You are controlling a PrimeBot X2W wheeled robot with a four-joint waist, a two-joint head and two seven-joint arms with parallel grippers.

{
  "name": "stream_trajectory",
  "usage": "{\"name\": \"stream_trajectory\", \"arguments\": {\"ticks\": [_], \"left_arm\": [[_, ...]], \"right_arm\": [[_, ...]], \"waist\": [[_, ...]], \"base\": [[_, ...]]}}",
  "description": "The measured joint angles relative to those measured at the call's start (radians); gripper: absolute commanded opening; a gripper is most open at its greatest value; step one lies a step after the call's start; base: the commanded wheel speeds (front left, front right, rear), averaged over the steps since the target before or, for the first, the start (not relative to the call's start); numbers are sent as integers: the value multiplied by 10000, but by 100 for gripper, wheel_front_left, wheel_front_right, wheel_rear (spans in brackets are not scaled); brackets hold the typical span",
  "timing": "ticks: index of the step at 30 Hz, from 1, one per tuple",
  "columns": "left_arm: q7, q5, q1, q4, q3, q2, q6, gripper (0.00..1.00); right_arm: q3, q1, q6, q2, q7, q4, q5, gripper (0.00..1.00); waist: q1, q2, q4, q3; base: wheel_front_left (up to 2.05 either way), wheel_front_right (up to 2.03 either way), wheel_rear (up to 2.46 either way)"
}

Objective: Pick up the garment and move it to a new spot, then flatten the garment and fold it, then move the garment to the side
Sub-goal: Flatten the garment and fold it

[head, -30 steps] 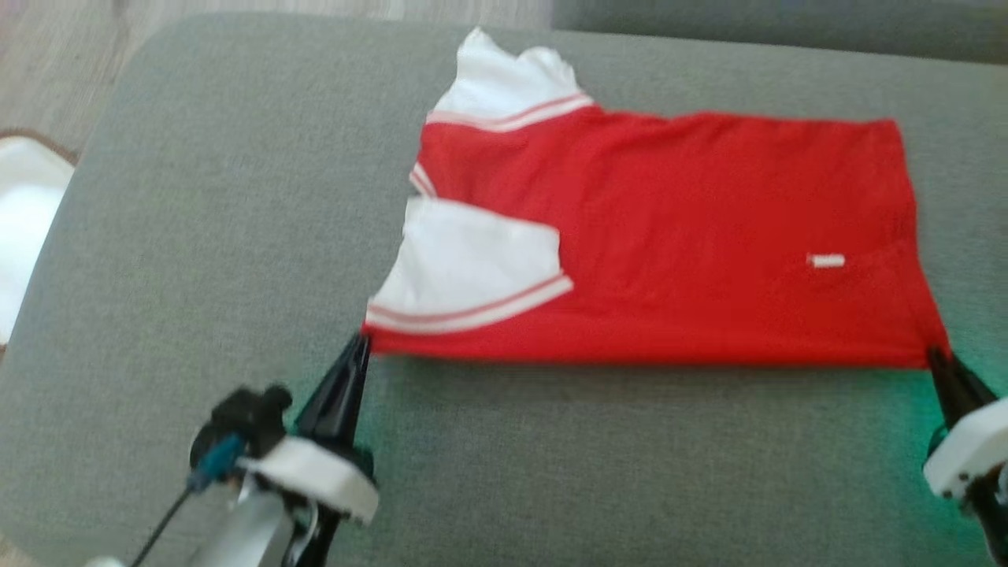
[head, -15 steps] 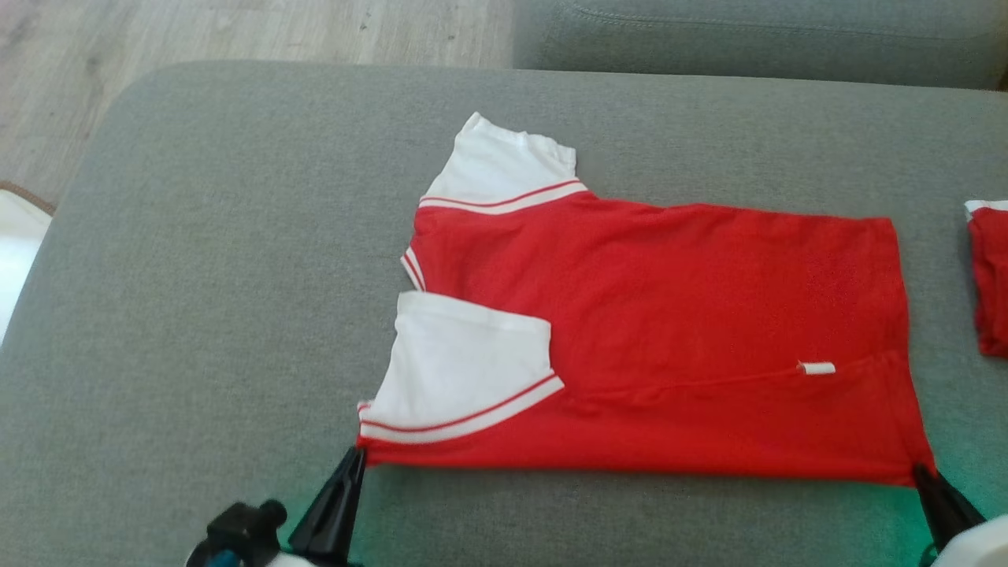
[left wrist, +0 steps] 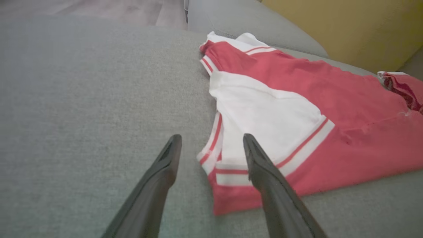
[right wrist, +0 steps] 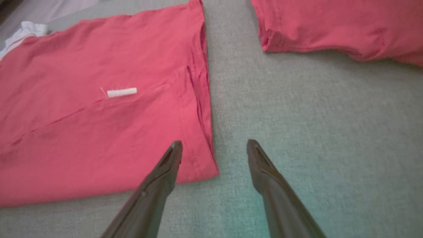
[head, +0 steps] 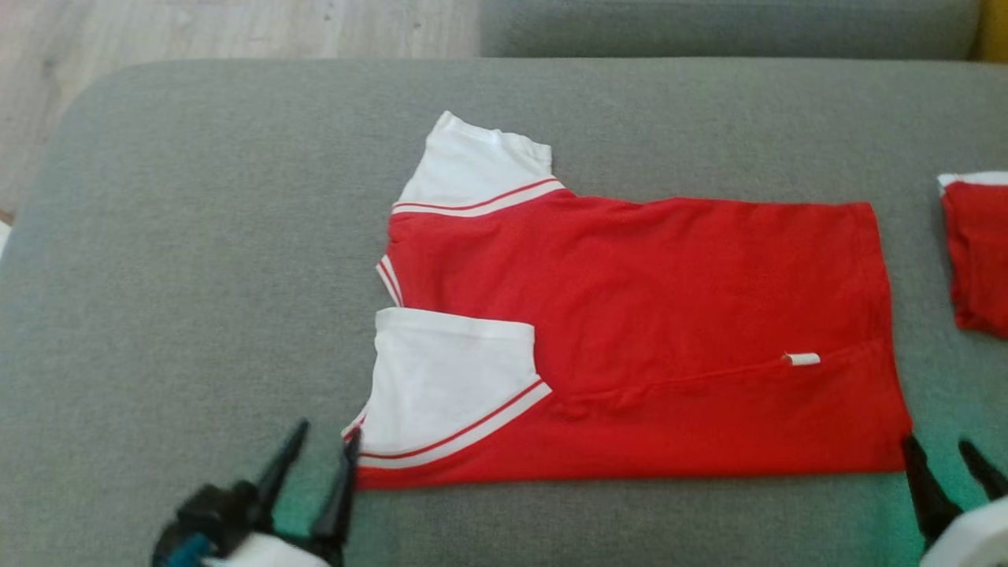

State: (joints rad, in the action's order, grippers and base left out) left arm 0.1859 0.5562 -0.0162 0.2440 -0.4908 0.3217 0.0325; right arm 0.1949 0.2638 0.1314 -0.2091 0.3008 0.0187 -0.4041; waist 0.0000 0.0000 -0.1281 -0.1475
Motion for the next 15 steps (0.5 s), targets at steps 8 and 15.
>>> {"name": "stream_trajectory", "arguments": {"ticks": [8, 15], "left_arm": [[-1360, 82, 2206, -1103, 639, 932, 21, 100], [-3620, 558, 6218, -815, 763, 1429, 640, 100]], "right_arm": [[-552, -1362, 0, -25, -157, -642, 163, 100], [-1141, -2561, 0, -144, -157, -1116, 272, 100]], "waist": [[1, 0, 393, -848], [4, 0, 786, -1969]], "base": [[0, 0, 0], [0, 0, 0]]}}
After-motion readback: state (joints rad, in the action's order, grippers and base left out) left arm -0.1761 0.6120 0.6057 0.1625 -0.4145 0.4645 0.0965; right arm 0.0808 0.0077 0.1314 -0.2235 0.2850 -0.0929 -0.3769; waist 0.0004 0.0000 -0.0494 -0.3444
